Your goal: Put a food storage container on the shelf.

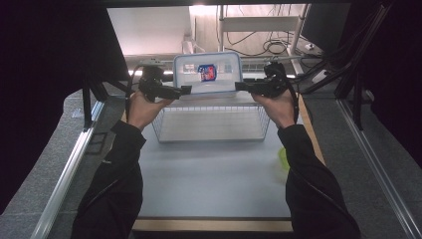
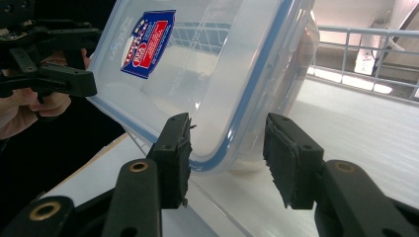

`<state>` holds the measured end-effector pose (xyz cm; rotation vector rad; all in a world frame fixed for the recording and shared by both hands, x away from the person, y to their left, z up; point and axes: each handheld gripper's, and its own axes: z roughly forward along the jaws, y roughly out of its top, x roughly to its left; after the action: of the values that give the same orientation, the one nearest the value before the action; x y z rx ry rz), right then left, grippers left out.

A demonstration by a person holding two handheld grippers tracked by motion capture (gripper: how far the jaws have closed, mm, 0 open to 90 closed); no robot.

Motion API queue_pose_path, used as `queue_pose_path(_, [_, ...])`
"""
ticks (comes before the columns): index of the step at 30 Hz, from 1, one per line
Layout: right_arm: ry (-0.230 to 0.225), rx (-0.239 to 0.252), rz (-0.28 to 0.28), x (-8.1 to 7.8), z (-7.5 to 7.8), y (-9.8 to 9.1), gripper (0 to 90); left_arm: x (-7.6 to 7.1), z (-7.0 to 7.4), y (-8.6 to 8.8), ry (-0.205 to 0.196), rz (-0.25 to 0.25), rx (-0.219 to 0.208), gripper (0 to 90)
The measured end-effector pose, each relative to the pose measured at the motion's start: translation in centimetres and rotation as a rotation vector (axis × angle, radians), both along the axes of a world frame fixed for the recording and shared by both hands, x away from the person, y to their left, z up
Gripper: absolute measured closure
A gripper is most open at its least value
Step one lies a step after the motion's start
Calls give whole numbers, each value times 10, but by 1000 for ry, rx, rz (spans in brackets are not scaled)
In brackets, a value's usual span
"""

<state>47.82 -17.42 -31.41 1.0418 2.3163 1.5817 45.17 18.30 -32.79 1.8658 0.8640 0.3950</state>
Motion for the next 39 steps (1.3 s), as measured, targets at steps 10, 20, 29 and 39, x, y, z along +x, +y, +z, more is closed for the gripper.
queue_pose_path(10, [-1,53,-14,1,4,-5,527,-3,-2,-4,-15,30,73,105])
queue_pose_path(20, [-57,-64,-20,-10,3,1,524,-6,-6,-1,14,53,75,262])
queue_pose_path(29, [-52,-148,-83,-5,-10,14,711,-4,-8,-4,13,131,117,646])
queue_pose_path(39, [-42,-140,-113,0,-8,12,749,-5,-7,-5,13,130,90,654])
